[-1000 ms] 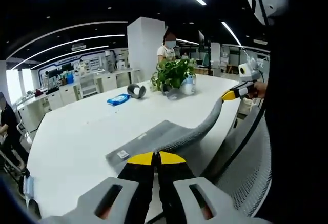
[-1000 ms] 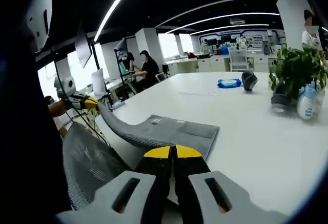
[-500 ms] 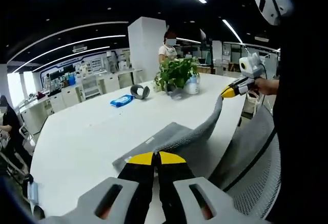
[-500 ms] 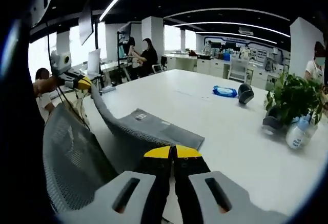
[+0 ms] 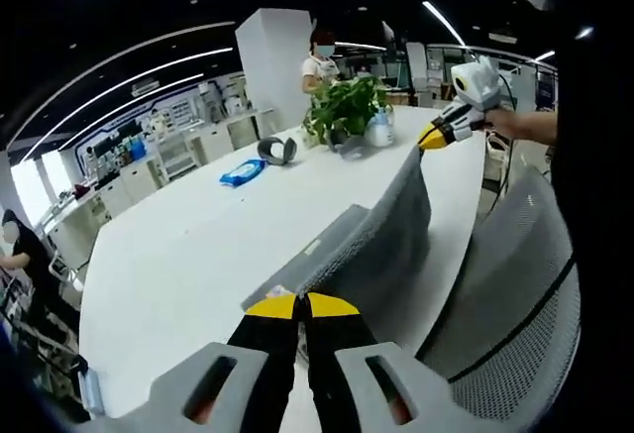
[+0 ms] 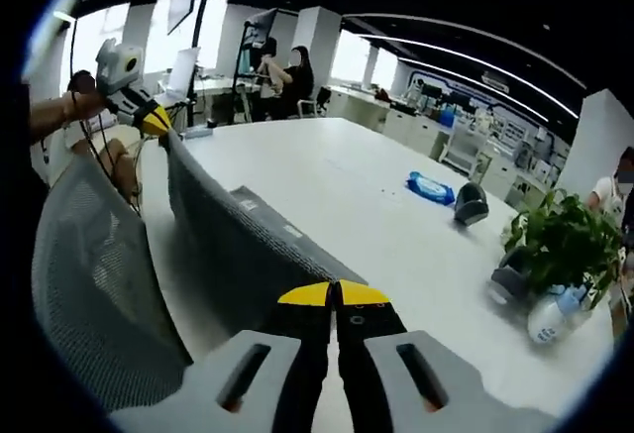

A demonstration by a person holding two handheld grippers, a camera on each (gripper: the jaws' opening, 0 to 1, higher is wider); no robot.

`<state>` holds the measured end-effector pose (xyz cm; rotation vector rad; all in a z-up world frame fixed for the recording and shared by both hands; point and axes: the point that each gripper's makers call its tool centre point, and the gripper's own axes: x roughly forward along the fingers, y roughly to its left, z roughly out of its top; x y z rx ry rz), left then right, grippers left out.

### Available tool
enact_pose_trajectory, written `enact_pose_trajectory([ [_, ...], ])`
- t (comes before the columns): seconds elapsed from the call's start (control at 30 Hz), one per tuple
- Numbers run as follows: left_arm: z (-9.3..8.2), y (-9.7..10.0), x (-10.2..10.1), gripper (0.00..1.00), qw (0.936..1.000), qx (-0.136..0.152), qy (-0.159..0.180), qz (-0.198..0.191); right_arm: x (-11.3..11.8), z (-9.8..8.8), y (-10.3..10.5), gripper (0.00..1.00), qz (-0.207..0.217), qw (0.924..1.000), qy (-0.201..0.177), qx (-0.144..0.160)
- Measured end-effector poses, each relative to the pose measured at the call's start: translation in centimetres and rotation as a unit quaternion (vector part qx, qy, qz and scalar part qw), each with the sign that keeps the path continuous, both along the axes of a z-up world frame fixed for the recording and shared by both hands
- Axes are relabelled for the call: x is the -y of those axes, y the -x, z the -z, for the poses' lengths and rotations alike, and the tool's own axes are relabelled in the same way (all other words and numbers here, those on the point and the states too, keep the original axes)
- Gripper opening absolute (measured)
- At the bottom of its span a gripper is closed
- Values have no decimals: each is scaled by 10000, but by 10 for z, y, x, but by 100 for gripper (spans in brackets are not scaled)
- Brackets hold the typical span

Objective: Fold the towel on the table until its edges align and the towel forms a compact rectangular stack.

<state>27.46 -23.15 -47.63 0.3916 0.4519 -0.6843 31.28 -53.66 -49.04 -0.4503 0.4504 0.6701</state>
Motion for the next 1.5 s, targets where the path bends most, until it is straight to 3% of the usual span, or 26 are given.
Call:
enact_pose_trajectory([
  [0.5, 28, -41, 0, 2, 9991, -309, -231, 151, 0, 30, -33, 0, -55, 9992, 130, -384],
  [0.83, 38, -63, -1, 2, 9986, -472, -232, 69, -2, 44, -58, 0, -44, 9981, 190, -588],
  [1.5, 80, -111, -6, 2, 9964, -834, -145, -74, -4, 92, -98, 0, -176, 9928, 426, -1109],
])
